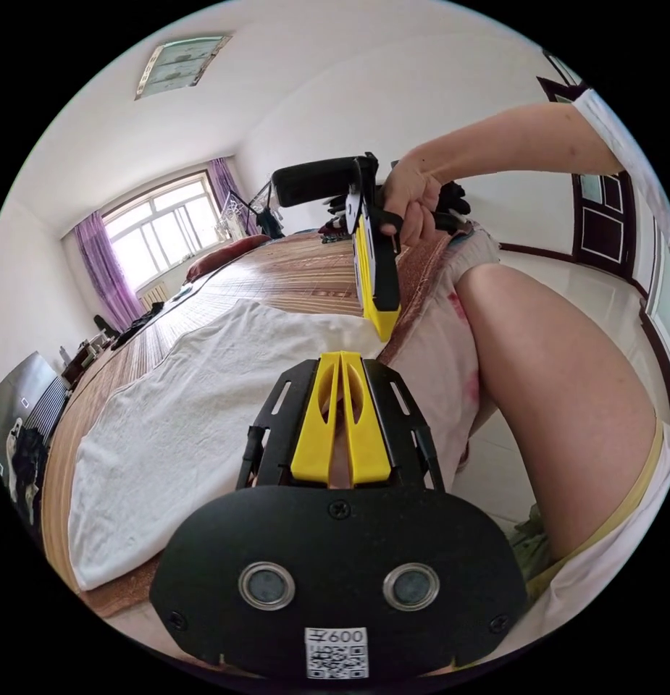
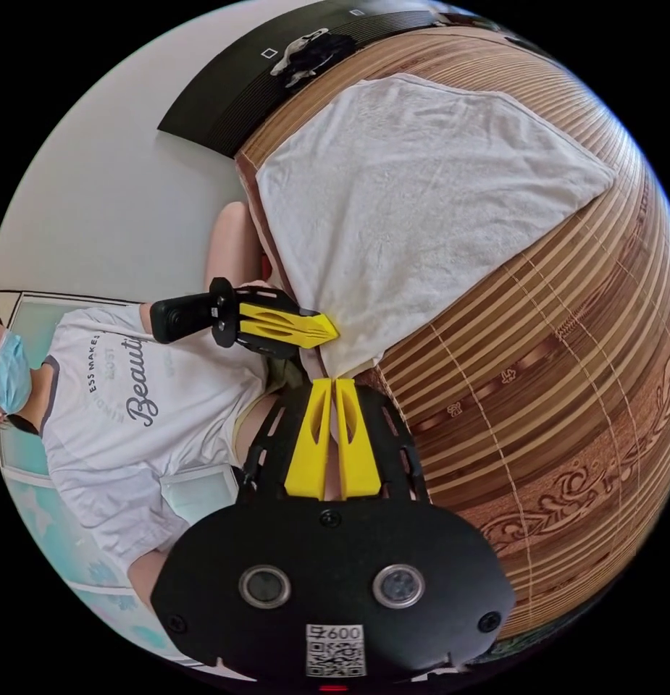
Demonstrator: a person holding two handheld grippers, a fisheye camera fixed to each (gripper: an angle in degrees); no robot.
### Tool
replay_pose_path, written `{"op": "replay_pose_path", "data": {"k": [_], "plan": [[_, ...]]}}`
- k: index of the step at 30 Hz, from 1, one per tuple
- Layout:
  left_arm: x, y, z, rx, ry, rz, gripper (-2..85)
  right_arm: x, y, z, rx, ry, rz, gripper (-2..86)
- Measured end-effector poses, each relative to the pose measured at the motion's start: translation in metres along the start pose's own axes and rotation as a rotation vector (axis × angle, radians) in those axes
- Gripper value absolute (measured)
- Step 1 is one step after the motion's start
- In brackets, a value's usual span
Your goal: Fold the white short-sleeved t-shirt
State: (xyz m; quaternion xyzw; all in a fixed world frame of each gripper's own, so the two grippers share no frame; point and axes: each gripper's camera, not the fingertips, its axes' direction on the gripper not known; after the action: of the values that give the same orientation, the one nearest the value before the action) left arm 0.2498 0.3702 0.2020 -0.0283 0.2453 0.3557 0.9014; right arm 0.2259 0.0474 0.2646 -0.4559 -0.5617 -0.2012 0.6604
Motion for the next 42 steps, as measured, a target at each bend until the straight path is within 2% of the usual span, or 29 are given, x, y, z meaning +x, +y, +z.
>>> {"op": "replay_pose_path", "data": {"k": [12,17,19,20,22,26,29,31,35,38,42], "plan": [[0.015,-0.001,-0.003,0.000,-0.030,0.019,0.2,-0.038,0.009,0.029,0.027,0.125,-0.046,-0.9],[0.010,-0.003,-0.007,0.008,-0.016,-0.047,0.3,-0.037,0.030,0.035,0.065,0.103,0.061,-0.8],[0.012,-0.008,-0.023,0.071,-0.058,-0.077,0.2,-0.045,0.038,0.032,0.075,0.159,0.075,-0.8],[0.018,-0.013,-0.038,0.159,-0.088,-0.060,0.2,-0.050,0.043,0.028,0.094,0.212,0.103,-0.8],[0.028,-0.027,-0.047,0.200,-0.047,-0.011,0.2,-0.056,0.046,0.021,0.156,0.307,0.122,-0.8],[0.035,-0.055,-0.016,0.076,0.035,-0.088,0.2,-0.047,0.024,-0.003,0.406,0.453,0.249,-0.8],[0.048,-0.053,0.023,-0.130,0.106,-0.028,0.2,-0.026,-0.008,-0.011,0.511,0.490,0.353,-0.9],[0.050,-0.047,0.018,-0.082,0.090,0.004,0.2,-0.016,-0.029,-0.015,0.557,0.535,0.410,-0.9],[0.023,-0.044,0.025,-0.094,0.215,-0.137,0.1,0.005,-0.068,-0.028,0.699,0.527,0.445,-0.9],[0.019,-0.038,0.025,-0.069,0.229,-0.130,0.2,0.032,-0.093,-0.034,0.722,0.447,0.483,-0.9],[0.021,-0.031,0.023,-0.042,0.202,-0.146,0.2,0.062,-0.118,-0.033,0.659,0.495,0.545,-0.9]]}}
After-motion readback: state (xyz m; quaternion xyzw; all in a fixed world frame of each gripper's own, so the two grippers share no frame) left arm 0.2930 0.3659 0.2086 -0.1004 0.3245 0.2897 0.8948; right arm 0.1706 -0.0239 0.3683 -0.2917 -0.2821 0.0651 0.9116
